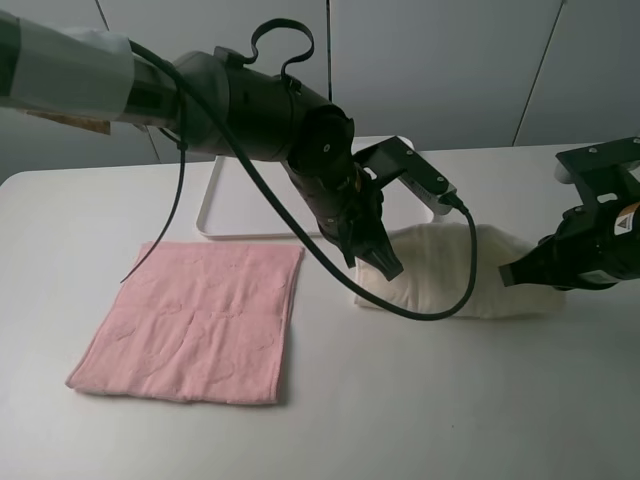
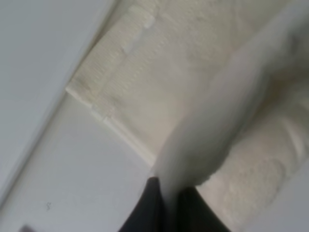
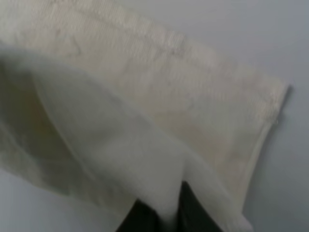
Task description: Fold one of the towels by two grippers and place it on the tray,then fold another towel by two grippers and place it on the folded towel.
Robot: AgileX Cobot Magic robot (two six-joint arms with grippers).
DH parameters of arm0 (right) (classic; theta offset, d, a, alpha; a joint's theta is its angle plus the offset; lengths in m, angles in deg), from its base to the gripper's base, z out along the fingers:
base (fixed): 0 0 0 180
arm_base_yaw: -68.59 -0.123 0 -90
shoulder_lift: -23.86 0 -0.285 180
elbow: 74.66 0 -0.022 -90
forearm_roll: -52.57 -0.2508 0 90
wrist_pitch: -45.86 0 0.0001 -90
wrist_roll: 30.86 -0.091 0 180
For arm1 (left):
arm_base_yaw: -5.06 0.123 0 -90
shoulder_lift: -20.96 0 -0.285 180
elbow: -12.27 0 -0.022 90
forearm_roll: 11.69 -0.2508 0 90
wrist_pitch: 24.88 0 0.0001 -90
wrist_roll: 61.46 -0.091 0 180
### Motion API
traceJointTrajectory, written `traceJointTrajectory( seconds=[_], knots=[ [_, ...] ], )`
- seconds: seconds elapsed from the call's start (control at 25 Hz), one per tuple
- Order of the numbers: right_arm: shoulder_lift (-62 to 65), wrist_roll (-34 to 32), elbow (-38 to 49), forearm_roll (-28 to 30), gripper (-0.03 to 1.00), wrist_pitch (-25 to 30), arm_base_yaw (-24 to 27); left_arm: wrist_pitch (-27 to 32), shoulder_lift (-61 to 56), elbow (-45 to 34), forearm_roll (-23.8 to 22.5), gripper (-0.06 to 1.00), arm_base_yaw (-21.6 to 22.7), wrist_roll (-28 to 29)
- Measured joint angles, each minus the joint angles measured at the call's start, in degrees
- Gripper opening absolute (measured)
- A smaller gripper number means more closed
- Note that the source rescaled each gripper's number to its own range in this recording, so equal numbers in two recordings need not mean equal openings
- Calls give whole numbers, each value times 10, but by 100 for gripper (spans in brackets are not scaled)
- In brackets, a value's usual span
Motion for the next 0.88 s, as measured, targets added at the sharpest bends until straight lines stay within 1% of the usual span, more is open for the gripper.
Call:
traceJointTrajectory(
  seconds=[0.08,0.2,0.28,0.32,0.36,0.4,0.44,0.52,0.56,0.64,0.68,0.72,0.8,0.88],
  knots=[
    [-11,0,0,3,0,-29,0,-1,2,1,-1,2,4,2],
    [-23,0,-1,8,6,-61,14,-8,6,2,-6,11,9,12],
    [-28,0,-1,8,17,-71,37,-20,7,2,-13,23,10,14],
    [-29,0,-1,5,24,-73,49,-24,7,3,-16,30,10,16],
    [-30,-1,-1,-1,35,-77,59,-27,7,3,-17,37,10,18],
    [-31,-2,-1,-3,48,-77,69,-30,7,3,-21,49,10,25],
    [-31,-5,-1,-7,63,-77,75,-31,7,3,-24,58,10,33],
    [-31,-9,-1,-16,89,-78,80,-32,7,3,-31,76,10,49],
    [-31,-9,-1,-17,95,-78,81,-32,7,3,-33,84,10,53],
    [-31,-10,-3,-19,99,-69,81,-28,7,5,-30,93,10,58],
    [-31,-10,-7,-19,99,-54,81,-17,7,7,-20,97,12,62],
    [-31,-10,-14,-19,100,-34,81,-6,7,12,-8,98,14,62],
    [-31,-11,-38,-19,100,28,81,18,9,26,16,100,18,62],
    [-32,-11,-71,-19,100,89,81,57,19,59,47,100,28,65]
  ],
)
